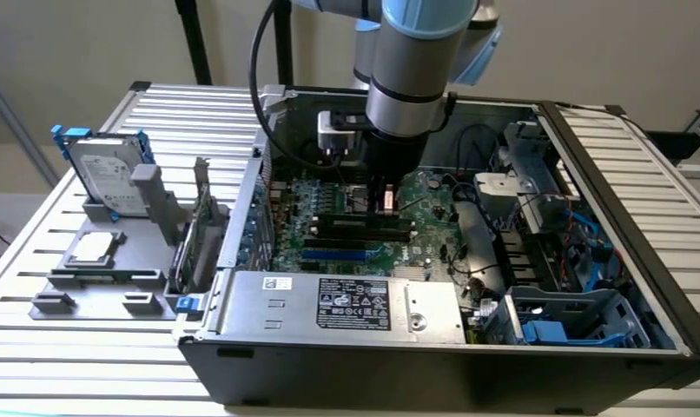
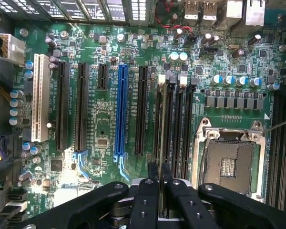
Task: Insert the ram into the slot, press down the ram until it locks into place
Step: 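Insert the ram into the slot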
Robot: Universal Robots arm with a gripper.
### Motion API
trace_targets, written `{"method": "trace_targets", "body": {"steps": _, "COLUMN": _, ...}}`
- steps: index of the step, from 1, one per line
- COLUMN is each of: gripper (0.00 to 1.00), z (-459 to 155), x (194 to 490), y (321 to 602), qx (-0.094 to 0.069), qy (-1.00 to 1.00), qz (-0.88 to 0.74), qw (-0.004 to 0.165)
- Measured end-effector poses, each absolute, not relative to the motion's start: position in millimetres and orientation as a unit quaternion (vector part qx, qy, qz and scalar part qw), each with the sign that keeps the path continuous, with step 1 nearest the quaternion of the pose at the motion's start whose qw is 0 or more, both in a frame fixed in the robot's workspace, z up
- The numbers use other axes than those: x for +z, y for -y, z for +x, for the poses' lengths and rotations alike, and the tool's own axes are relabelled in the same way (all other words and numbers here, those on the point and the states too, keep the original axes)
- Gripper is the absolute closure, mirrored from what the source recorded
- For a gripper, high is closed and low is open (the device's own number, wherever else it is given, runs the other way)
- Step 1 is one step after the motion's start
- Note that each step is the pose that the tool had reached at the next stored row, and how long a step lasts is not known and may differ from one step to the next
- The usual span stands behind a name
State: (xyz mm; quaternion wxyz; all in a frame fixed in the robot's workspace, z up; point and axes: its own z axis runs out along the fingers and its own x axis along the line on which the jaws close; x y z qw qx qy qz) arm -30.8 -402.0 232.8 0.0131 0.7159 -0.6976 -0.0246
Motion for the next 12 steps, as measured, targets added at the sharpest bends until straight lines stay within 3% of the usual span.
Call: {"method": "trace_targets", "body": {"steps": 12, "gripper": 0.87, "z": -30.8, "x": 229.4, "y": 402.8, "qx": -0.025, "qy": 0.698, "qz": 0.716, "qw": 0.013}}
